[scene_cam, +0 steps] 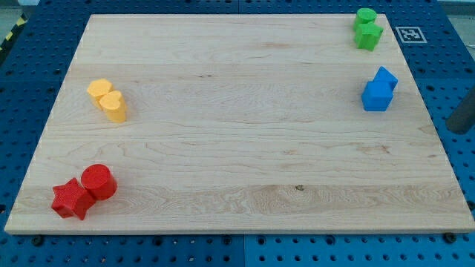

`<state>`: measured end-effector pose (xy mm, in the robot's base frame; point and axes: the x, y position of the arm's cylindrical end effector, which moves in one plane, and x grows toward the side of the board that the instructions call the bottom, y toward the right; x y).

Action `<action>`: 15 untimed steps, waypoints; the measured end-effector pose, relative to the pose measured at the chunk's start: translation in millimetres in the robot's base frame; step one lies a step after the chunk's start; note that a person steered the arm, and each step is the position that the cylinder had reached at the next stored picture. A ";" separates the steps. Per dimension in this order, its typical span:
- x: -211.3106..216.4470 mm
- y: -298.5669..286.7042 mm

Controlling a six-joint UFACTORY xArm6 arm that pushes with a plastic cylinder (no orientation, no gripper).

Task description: Push the cube to the top left side of the board

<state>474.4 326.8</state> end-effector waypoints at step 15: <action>-76.6 -289.4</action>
<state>397.8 37.4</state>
